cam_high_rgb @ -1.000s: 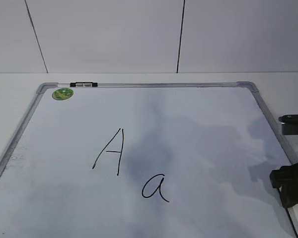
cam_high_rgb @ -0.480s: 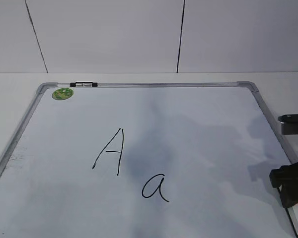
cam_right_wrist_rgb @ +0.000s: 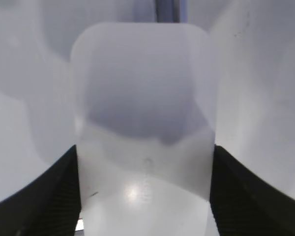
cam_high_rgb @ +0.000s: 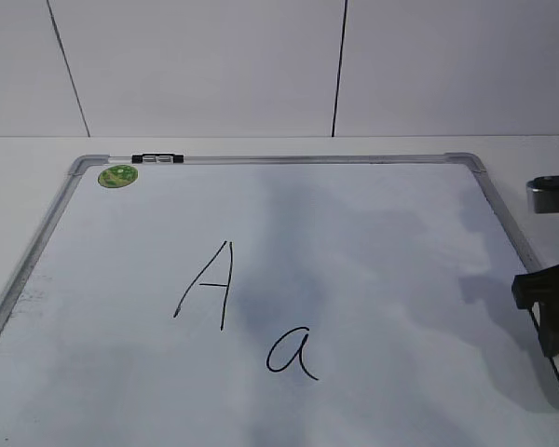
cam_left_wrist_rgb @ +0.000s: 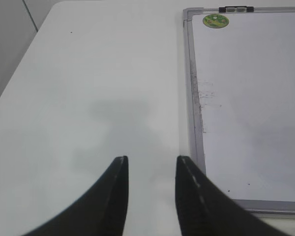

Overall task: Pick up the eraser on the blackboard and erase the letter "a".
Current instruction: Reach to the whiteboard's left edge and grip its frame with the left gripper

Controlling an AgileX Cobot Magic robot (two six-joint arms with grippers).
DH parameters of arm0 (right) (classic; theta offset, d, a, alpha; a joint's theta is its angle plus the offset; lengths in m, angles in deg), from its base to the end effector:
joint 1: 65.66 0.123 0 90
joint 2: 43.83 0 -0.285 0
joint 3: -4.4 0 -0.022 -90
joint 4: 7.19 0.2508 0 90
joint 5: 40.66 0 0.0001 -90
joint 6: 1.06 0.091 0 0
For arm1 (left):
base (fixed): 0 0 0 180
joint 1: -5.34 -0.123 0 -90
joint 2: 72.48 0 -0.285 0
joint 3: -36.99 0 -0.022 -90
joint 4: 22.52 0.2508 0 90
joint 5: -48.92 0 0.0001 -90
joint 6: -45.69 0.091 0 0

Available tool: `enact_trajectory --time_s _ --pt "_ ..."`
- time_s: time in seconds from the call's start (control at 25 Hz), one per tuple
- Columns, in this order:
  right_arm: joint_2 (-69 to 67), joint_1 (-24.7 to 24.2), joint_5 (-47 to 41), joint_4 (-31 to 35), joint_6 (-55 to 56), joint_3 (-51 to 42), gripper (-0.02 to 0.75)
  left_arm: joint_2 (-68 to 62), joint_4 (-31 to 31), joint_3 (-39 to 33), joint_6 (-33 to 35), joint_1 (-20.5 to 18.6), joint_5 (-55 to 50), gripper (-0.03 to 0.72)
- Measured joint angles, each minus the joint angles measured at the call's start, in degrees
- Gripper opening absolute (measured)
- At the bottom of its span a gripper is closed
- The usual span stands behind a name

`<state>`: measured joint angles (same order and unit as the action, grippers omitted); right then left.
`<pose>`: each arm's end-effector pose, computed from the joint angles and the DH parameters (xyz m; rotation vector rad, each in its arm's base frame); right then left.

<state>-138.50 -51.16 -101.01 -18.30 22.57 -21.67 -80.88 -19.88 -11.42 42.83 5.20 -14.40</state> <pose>0.2448 0.0476 0.2081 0.0953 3.0929 -0.2552 -0.0055 0.0037 0.2746 -0.0580 2.0951 0.0270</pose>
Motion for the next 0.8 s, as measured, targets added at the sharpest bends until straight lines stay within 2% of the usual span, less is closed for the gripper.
enact_trajectory --time_s 0.2,0.36,0.8 --pt "1.59 0.0 -0.92 0.89 -0.25 2.18 0.552 0.0 0.0 0.0 0.0 0.0 0.0 0.244" --pt "2.23 0.24 -1.6 4.58 -3.35 5.35 0.552 0.0 0.0 0.0 0.0 0.0 0.0 0.245" --pt "-1.47 10.68 -7.83 5.36 -6.35 20.83 0.551 0.0 0.0 0.0 0.0 0.0 0.0 0.244"
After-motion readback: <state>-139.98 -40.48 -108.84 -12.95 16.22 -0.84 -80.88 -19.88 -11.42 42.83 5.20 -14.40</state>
